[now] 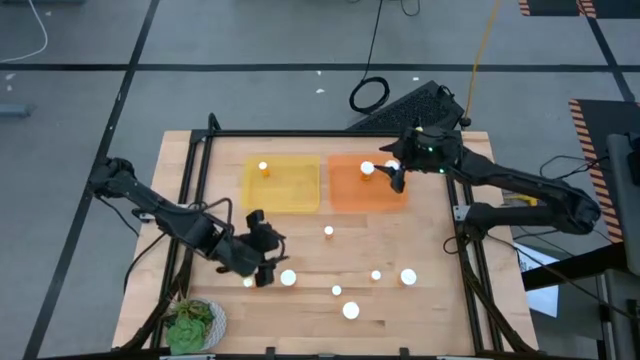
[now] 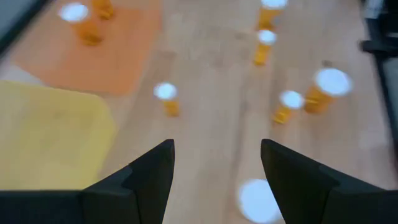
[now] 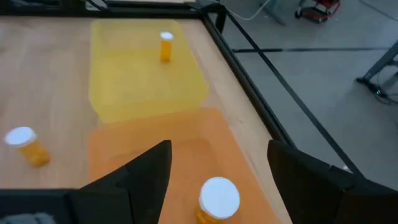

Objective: Pick and place medicine bottles into bin by pill shape (circle, oval)
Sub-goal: Put the small orange pill bottle into the yellow bin

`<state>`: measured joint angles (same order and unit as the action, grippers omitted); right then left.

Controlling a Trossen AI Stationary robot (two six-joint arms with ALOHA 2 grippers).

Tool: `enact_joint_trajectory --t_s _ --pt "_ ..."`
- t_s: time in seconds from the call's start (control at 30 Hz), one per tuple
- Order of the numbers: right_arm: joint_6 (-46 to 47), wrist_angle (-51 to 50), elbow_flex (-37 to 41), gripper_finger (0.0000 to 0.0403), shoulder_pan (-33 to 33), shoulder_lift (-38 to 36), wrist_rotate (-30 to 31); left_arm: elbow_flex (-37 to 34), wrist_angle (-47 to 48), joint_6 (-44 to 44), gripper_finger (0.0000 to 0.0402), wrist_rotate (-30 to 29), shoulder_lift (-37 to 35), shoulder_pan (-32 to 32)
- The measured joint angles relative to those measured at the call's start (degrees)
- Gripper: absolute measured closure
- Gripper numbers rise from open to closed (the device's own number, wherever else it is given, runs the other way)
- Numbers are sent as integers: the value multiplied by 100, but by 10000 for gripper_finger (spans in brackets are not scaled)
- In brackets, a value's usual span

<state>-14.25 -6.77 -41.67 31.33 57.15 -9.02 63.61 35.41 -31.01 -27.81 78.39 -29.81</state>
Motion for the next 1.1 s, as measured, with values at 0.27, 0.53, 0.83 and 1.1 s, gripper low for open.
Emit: enact_joint_trajectory --t_s 0.27,0.53,0.83,1.1 --pt "163 -121 -4 142 -204 -243 0 -31 1311 -1274 158 694 172 -749" --pt "305 -138 -4 142 -359 -197 2 -19 1703 -1702 158 849 542 -1397" --pt "307 -166 -4 142 -386 -195 13 -22 1848 -1696 158 1050 1092 -1448" --pt "301 -166 -4 142 -386 -195 17 -22 1856 -1558 158 1547 1443 -1317"
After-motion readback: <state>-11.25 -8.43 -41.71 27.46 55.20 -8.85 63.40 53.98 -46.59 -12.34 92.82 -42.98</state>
